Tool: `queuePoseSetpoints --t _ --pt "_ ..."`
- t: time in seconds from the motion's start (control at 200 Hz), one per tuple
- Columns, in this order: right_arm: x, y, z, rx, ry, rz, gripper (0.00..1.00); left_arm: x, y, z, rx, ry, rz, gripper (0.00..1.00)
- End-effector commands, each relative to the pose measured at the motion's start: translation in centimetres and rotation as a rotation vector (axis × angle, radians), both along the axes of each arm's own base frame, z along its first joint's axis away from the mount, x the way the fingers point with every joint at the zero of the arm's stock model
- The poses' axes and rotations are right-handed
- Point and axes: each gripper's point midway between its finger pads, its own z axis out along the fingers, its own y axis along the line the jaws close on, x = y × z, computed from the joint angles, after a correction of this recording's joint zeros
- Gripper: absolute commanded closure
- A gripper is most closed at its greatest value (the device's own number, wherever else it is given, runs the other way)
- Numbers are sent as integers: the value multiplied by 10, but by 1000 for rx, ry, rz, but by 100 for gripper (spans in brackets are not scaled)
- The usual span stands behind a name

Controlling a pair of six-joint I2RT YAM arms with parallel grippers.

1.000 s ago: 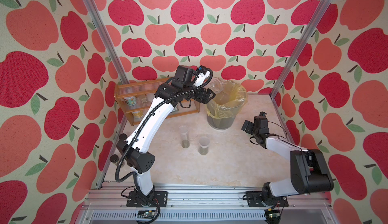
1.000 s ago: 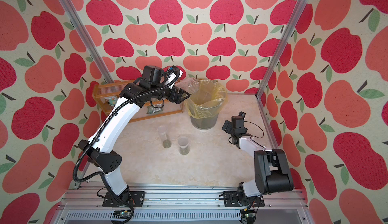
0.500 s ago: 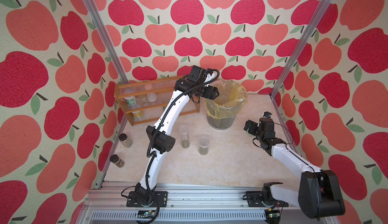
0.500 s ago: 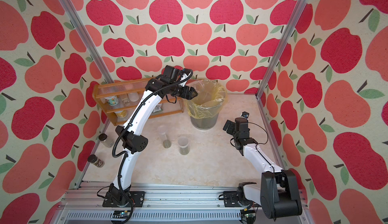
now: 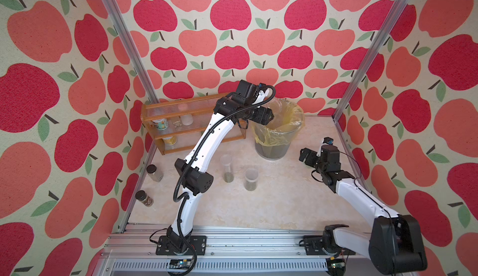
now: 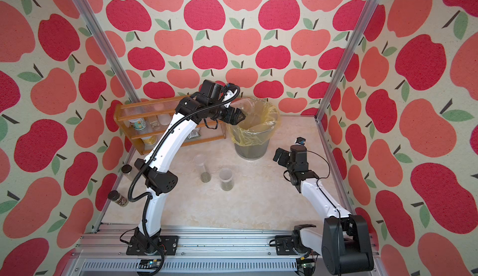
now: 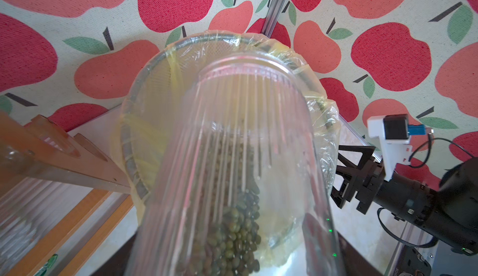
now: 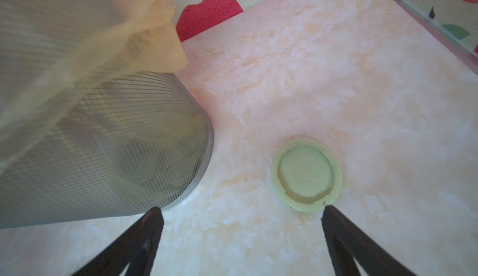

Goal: Empty moldy mung beans from jars
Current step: Pour the moldy mung beans from the jar into the trash bin.

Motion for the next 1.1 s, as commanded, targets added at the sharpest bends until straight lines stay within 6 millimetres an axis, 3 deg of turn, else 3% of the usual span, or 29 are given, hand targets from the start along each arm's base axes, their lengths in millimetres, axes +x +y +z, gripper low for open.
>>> queuePoseSetpoints --t 0.0,0.27,0.36,0.475,0.855,1.096 --pt "-2 24 65 45 -157 121 1 11 1 28 -50 -99 -4 60" --pt "-10 26 128 152 -221 104 1 0 -11 36 13 -211 -90 55" --pt "-1 32 147 181 -232 121 4 -4 -14 34 49 -239 -111 55" --pt "16 34 158 198 -207 101 7 1 -13 36 53 -267 -80 54" --pt "53 61 151 332 -147 148 18 -1 -7 40 20 -331 -62 56" --pt "66 76 141 376 -119 179 19 -3 2 42 -13 -339 -52 56"
